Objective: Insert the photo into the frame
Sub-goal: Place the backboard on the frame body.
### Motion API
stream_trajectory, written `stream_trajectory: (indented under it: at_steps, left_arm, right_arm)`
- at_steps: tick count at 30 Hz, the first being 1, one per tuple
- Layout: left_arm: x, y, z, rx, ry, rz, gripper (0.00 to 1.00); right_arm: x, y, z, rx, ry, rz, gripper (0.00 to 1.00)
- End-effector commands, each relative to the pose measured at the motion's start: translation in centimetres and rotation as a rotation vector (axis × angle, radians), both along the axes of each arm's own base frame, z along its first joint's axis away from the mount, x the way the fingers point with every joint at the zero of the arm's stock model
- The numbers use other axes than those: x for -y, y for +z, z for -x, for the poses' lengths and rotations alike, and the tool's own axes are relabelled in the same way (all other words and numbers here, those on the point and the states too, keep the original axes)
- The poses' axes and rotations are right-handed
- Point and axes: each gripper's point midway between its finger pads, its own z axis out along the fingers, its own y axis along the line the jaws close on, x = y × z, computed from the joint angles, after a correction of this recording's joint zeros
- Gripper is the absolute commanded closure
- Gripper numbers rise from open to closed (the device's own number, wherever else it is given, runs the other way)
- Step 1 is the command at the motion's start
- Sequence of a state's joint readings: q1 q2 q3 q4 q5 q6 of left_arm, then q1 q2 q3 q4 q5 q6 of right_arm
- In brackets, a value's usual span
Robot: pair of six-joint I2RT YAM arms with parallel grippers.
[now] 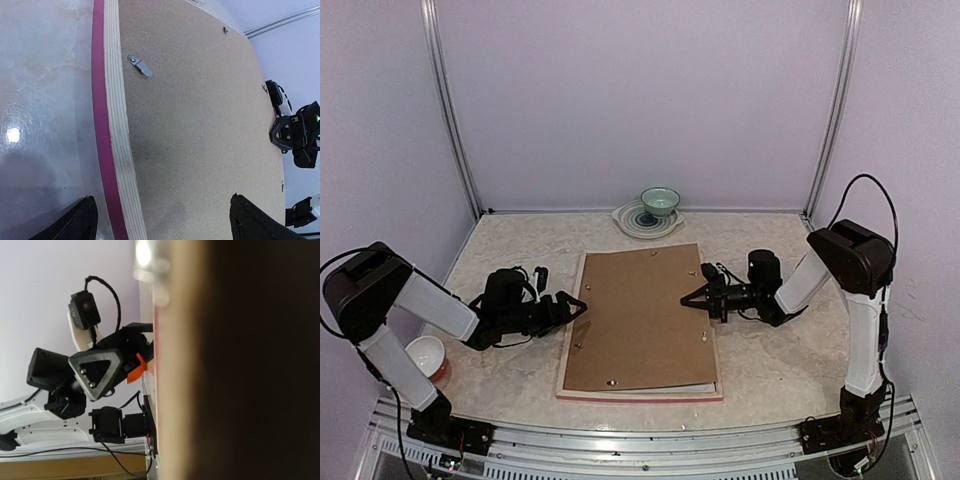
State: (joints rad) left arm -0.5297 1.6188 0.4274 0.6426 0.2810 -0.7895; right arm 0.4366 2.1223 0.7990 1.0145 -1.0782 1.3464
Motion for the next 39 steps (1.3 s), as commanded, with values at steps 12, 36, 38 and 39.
stream_trajectory:
  at_steps: [12,36,38,39]
  left_arm:
    - [0.8,-1.3,0.8,-0.052,-0.022,-0.007,0.1]
    - [1.0,-2.1,1.0,-0.065,-0.029,-0.001,0.1]
    - [1.0,-2.2,1.1,-0.065,-0.03,-0.001,0.1]
    - [1.0,-2.2,1.1,-0.066,-0.03,0.0,0.1]
  right_arm:
    - [-0.6,-0.7,0.5,0.011,0.01,0.038,0.78]
    - [-0.3,-1.4,-0.5,0.022,-0.008,0.225,0.47]
    - [-0.3,-1.6,-0.5,0.025,-0.008,0.245,0.47]
    - [-0.3,-1.6,-0.5,0.025,-0.006,0.256,0.46]
